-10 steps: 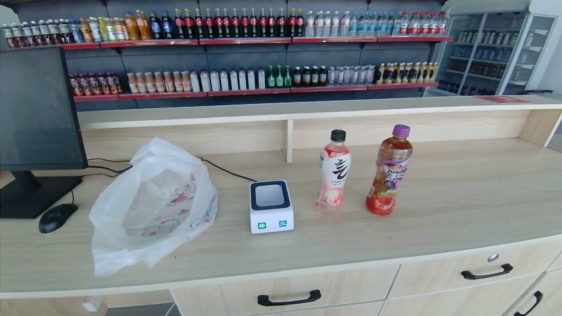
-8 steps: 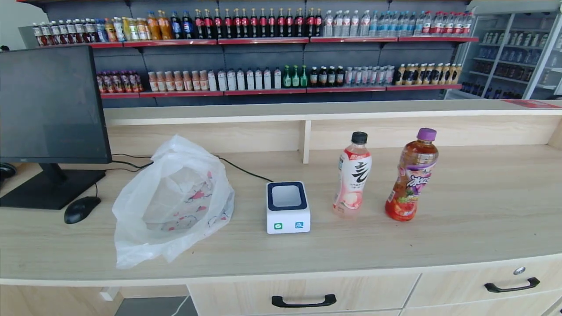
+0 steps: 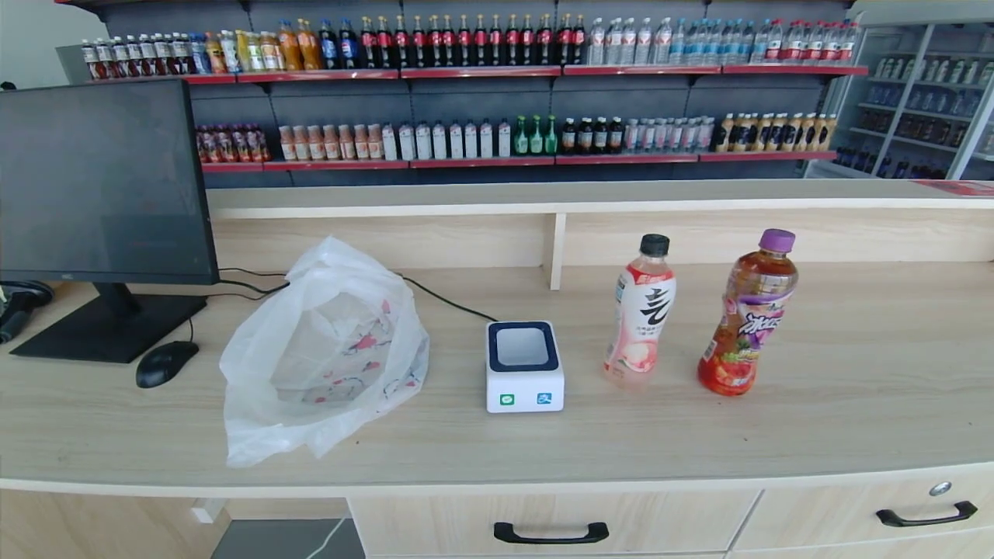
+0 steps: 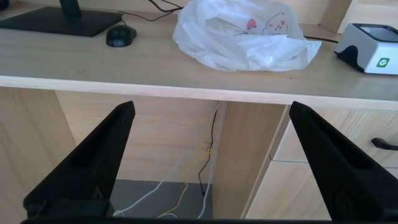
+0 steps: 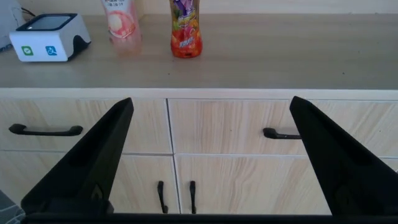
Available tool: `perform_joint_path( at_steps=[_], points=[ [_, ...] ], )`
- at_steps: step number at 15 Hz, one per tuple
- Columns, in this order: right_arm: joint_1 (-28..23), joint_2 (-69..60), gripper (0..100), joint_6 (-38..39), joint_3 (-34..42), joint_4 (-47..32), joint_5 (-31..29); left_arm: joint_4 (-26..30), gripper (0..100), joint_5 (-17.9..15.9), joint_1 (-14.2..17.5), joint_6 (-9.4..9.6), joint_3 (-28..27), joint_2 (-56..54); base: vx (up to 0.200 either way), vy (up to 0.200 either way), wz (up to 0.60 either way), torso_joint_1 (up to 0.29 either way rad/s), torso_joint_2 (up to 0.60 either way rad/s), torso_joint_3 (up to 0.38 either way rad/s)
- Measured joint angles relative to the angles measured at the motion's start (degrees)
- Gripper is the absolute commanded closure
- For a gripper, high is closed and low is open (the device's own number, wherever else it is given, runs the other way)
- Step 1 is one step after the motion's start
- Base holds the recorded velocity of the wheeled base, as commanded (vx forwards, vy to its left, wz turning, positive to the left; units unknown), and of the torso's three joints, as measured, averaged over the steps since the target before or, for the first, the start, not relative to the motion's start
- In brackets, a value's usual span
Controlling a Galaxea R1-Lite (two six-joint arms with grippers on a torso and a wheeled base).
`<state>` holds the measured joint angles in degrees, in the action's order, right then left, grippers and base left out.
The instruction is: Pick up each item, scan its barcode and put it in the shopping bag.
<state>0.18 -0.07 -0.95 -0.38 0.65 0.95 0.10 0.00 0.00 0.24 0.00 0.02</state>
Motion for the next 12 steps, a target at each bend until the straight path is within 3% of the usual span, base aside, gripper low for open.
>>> perform_joint_path(
  at_steps=[4, 8, 12],
  points=[
    [0.15, 2.9, 0, -0.06, -6.51, -1.22, 1.05, 0.0, 0, 0.0, 0.0, 0.02, 0.0, 0.0, 0.0, 0.0, 0.0, 0.0, 0.0, 0.0],
    [0.56, 15.8, 0, -0.02, -14.91, 1.27, 2.27, 0.0, 0, 0.0, 0.0, 0.0, 0.0, 0.0, 0.0, 0.0, 0.0, 0.0, 0.0, 0.0],
    [2.49, 33.5, 0, -0.6, -18.8, 19.25, 2.57, 0.0, 0, 0.0, 0.0, 0.02, 0.0, 0.0, 0.0, 0.0, 0.0, 0.0, 0.0, 0.0]
  ],
)
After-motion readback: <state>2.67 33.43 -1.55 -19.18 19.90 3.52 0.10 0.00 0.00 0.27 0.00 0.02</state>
